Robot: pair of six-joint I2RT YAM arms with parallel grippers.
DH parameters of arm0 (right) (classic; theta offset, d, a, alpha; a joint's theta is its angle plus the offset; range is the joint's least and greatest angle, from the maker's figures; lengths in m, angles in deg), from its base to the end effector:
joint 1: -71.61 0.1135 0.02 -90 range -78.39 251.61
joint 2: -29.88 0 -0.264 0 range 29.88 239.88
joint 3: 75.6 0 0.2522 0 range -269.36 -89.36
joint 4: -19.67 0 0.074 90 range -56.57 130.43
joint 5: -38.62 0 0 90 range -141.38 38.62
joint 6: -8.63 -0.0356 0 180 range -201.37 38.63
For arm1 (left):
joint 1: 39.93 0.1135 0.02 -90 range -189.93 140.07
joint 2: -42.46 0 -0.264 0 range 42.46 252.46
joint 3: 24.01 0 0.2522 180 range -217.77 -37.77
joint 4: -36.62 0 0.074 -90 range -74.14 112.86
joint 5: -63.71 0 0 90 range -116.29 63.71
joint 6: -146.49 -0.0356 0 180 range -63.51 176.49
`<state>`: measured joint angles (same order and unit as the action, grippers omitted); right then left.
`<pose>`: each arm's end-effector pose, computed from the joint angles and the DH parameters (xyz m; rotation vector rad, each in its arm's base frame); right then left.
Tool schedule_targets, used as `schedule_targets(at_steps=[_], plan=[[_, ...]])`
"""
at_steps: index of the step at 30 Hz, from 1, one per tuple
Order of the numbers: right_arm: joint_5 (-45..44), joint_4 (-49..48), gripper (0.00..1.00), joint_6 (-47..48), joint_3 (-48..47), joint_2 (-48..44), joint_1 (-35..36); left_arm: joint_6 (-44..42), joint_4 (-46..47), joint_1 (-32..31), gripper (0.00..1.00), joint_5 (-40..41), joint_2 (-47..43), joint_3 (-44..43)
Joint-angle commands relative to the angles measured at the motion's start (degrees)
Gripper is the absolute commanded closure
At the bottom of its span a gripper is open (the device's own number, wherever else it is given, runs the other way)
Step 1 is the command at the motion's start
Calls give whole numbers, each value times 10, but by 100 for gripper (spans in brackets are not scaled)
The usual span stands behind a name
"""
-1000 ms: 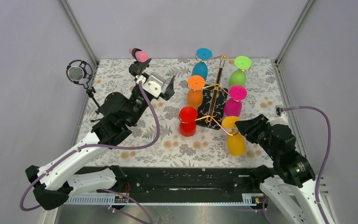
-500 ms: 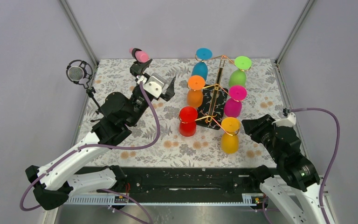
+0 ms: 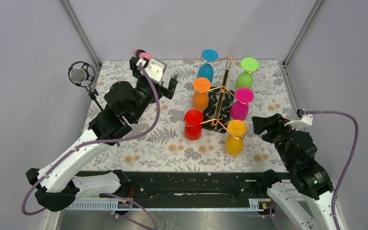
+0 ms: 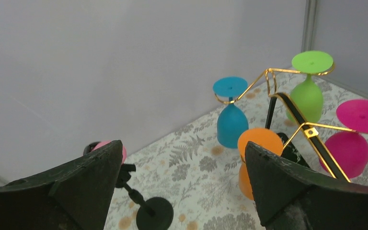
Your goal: Place the wine glass upside down on the wine glass rack
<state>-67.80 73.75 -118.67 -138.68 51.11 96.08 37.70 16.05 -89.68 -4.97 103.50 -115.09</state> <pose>0.0656 0.0188 0.3545 0.4077 1.7587 0.5203 0.1496 -0.1566 0.4884 0.5258 1.3185 -0.1853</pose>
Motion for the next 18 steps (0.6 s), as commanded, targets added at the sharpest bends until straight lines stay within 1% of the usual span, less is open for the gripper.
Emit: schedule_targets(at_steps=[1,3,4,5,10,12,15,18], plan=[[-15,-91,25,69,-12,-1,-2,52,-83,9,1,67,6,-19],[-11,-109,12,88,-17,13,-2,82,-113,15,1,88,-1,-13],[-10,-118,2,96,-17,16,-2,104,-130,18,1,90,-9,-8],[-11,-127,1,101,-17,25,-2,130,-143,21,1,89,-20,0],[-1,-166,1,109,-17,63,-2,299,-207,20,1,76,-74,57],[6,-179,0,108,-17,77,-2,352,-218,21,1,65,-92,87],[9,-193,0,108,-16,89,-2,403,-227,21,1,65,-108,127],[10,-208,0,120,-9,87,-2,427,-235,21,1,64,-106,143]])
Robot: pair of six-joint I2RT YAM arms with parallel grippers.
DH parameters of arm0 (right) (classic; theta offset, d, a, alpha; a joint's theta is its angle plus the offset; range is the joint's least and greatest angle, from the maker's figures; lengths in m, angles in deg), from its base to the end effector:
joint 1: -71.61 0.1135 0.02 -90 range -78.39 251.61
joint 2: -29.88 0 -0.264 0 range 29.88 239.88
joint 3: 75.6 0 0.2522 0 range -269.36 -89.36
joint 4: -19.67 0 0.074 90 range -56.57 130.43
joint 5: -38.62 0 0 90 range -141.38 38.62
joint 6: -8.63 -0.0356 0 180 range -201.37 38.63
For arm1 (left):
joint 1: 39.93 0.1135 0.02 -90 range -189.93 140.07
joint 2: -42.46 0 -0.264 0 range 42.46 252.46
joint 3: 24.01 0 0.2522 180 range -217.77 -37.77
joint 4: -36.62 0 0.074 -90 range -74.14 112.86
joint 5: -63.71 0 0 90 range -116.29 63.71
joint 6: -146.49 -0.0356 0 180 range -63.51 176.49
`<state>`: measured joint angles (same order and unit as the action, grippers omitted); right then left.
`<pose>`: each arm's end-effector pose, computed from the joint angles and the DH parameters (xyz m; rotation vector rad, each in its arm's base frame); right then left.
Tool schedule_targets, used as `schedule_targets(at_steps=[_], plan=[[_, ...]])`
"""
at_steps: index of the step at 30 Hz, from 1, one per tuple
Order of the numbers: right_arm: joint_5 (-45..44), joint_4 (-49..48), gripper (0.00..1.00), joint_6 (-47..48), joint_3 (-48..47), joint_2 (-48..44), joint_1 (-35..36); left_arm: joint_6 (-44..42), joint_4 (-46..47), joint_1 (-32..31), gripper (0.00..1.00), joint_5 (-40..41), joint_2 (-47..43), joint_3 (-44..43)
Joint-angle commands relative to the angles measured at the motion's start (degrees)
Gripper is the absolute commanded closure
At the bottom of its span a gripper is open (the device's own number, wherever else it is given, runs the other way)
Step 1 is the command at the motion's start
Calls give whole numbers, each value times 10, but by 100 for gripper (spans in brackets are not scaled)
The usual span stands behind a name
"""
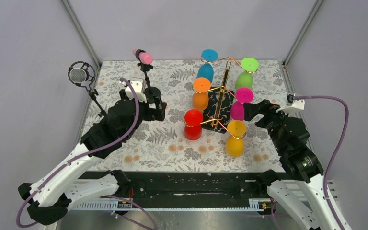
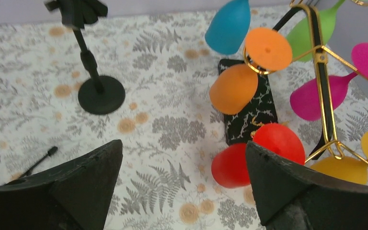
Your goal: Place the wine glass upside down on the wine glass rack
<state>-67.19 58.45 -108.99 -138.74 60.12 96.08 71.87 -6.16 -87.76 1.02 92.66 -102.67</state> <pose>0.1054 0.0373 0.3724 0.2561 1.6703 0.4551 0.1296 -0.1188 0.4104 0.1743 1.7980 -0.3553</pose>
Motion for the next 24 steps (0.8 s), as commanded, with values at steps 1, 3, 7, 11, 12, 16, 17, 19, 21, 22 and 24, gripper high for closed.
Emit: schedule_targets(at_steps=[1,3,7,11,12,16,17,19,21,22,24], plan=[[2,-65,1,28,-3,-8,-2,86,-14,1,1,1,6,18],[-4,-87,0,35,14,-23,-2,85,-14,1,1,-1,9,16],[-15,-113,1,48,40,-46,-2,91,12,2,1,15,-10,34],[-23,-99,1,50,34,-40,-3,91,40,1,1,37,-36,62],[-23,-97,1,49,33,-38,-2,90,40,2,1,41,-36,62],[-22,-94,0,45,33,-34,-2,86,32,2,1,47,-28,53],[-22,-94,1,43,34,-34,-2,84,34,2,1,46,-27,52],[-20,-94,0,40,38,-34,-2,79,40,1,1,47,-25,52],[-19,-94,1,36,41,-34,-2,75,43,1,1,48,-24,53],[-19,-94,0,36,41,-34,-2,74,44,1,1,50,-24,52],[-21,-94,0,35,43,-33,-2,72,47,2,1,53,-24,52]])
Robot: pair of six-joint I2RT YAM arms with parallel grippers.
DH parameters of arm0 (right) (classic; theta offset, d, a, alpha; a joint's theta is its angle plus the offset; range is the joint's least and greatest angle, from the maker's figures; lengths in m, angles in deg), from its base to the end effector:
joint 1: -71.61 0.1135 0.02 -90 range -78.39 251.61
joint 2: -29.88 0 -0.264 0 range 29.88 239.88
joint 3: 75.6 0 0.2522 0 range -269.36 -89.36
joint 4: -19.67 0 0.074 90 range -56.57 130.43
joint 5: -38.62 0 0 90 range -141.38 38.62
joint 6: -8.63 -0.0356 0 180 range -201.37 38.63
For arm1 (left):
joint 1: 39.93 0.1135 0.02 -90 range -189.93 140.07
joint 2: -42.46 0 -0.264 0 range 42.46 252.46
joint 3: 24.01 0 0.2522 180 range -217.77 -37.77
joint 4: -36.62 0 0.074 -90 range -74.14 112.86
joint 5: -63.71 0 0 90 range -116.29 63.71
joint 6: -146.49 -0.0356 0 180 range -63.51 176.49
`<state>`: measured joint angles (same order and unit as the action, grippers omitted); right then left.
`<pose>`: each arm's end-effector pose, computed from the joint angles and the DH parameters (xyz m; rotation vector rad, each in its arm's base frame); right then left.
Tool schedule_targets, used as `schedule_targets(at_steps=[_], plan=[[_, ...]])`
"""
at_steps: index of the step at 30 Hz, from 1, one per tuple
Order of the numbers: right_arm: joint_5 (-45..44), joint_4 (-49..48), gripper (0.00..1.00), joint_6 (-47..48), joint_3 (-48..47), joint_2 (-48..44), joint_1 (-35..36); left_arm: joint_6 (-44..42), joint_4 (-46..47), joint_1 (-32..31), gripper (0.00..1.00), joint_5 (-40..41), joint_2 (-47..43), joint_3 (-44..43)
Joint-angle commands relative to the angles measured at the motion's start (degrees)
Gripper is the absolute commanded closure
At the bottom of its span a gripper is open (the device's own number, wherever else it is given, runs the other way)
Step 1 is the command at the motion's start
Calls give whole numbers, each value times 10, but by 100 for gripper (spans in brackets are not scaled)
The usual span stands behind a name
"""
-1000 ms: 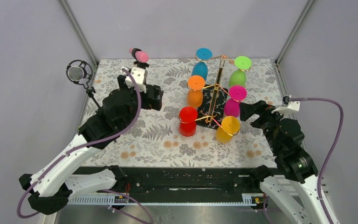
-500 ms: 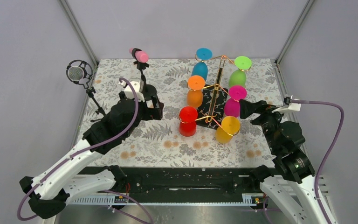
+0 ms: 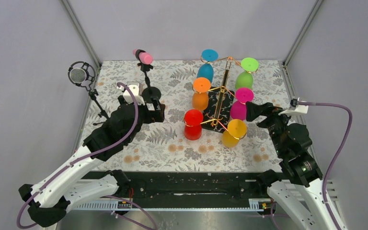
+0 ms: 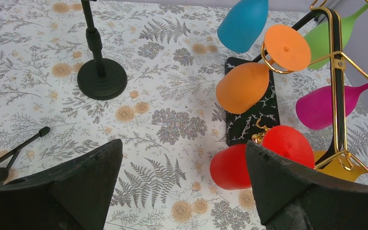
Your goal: Place the wine glass upside down on the wine glass rack
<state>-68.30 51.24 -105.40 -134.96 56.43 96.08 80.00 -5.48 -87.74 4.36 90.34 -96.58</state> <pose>0.0988 0.0336 0.3705 0.2295 1.5499 0.4400 0.1289 -0.1152 0.3834 0.0248 1.8471 -0.3722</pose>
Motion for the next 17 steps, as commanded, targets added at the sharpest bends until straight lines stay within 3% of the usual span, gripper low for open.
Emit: schedule_targets(at_steps=[1,17], plan=[[-9,-22,0,0,5,4,-2,-10,41,1,1,20,-1,-9],[-7,-41,1,22,14,20,-2,10,39,2,1,22,25,-18]])
